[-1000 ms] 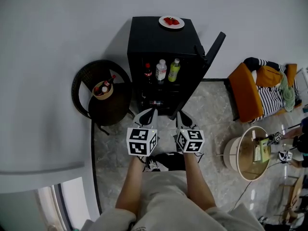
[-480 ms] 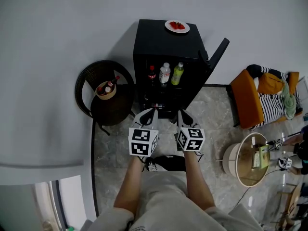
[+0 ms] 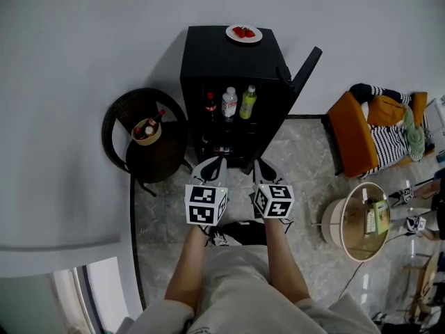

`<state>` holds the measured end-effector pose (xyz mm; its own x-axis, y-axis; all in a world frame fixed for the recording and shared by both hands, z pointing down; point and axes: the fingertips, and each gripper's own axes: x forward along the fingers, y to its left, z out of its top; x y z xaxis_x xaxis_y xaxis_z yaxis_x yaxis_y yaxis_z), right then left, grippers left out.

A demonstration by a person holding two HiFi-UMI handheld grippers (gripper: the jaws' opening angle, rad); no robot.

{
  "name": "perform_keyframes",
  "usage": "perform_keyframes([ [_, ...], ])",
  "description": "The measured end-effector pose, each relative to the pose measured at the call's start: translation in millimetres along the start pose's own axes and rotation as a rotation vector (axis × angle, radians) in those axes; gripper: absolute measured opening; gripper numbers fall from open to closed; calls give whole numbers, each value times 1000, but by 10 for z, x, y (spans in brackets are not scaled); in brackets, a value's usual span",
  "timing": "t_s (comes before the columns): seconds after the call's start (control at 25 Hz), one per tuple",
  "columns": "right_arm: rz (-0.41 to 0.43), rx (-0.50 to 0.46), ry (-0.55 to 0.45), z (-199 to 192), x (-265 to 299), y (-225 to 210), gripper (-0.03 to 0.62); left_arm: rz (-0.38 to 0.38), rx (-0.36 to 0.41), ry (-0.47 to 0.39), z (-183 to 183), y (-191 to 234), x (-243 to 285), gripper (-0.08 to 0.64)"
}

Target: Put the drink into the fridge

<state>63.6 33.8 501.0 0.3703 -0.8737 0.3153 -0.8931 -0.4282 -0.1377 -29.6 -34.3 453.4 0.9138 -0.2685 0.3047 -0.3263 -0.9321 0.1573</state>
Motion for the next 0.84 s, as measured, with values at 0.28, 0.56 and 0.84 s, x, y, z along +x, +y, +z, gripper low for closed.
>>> perform_keyframes([
  [0.28, -17, 8, 1, -11, -44, -67, 8, -8, 4, 9, -19, -39, 21, 8],
  [0.56, -9, 1, 6, 9, 1, -20, 8, -2, -5, 9, -15, 16, 21, 9],
  [0.84, -5, 5, 0, 86, 56, 50, 8, 9, -28, 17, -59, 146, -3, 8],
])
